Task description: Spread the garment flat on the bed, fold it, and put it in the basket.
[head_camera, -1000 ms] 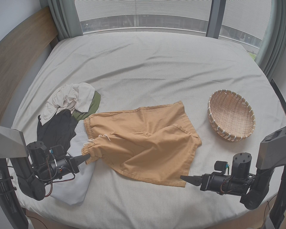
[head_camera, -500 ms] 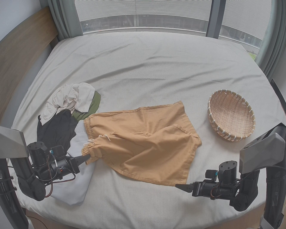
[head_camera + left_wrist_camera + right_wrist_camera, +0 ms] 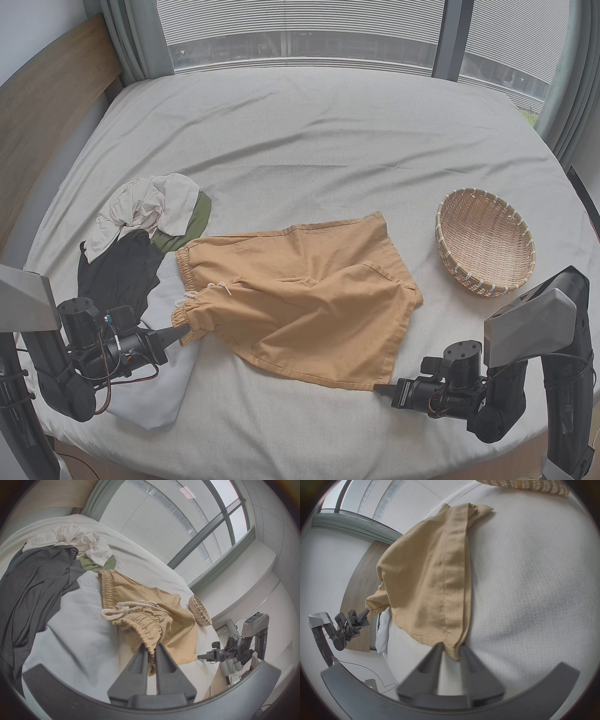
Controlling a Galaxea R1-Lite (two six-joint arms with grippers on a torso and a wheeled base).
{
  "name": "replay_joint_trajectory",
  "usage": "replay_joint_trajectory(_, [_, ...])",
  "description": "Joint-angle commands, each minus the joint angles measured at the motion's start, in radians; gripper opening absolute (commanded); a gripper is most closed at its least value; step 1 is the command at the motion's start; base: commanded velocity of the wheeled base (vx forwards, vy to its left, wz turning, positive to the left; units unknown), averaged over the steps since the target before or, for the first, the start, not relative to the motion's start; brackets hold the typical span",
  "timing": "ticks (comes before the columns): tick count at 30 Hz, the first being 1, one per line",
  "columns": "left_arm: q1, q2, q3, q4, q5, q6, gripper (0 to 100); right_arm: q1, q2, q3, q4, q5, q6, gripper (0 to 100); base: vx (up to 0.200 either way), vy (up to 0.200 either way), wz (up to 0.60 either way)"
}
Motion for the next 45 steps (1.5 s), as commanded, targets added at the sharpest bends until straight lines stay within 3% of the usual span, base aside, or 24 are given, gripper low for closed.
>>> replay_joint_trajectory(1, [0.005, 0.001, 0.001, -0.001, 0.000, -0.001, 0, -0.006, 0.014, 0.000, -0.006, 0.002, -0.001, 0, 0.000, 0.000, 0.00])
replay_joint_trajectory(15, [0.029, -0.003, 0.053, 0.002, -0.012, -0.011, 0, -0.022, -0.203, 0.174, 0.011, -0.003, -0.007, 0, 0.000, 0.000, 0.00])
replay_joint_trajectory(24, [0.046, 0.047, 0.128, 0.008, -0.007, -0.007, 0, -0.072, -0.209, 0.263, -0.001, -0.003, -0.027, 0, 0.000, 0.000, 0.00])
replay_joint_trajectory(33, [0.057, 0.104, 0.231, 0.008, -0.009, 0.055, 0, -0.076, -0.220, 0.331, 0.000, -0.003, -0.046, 0, 0.000, 0.000, 0.00])
replay_joint_trajectory(40, [0.086, 0.219, 0.260, 0.005, -0.007, 0.185, 0, -0.054, -0.209, 0.331, 0.016, -0.001, -0.046, 0, 0.000, 0.000, 0.00])
replay_joint_trajectory(45, [0.120, 0.205, 0.246, 0.002, -0.017, 0.179, 0, -0.054, -0.250, 0.331, 0.073, 0.002, -0.047, 0, 0.000, 0.000, 0.00])
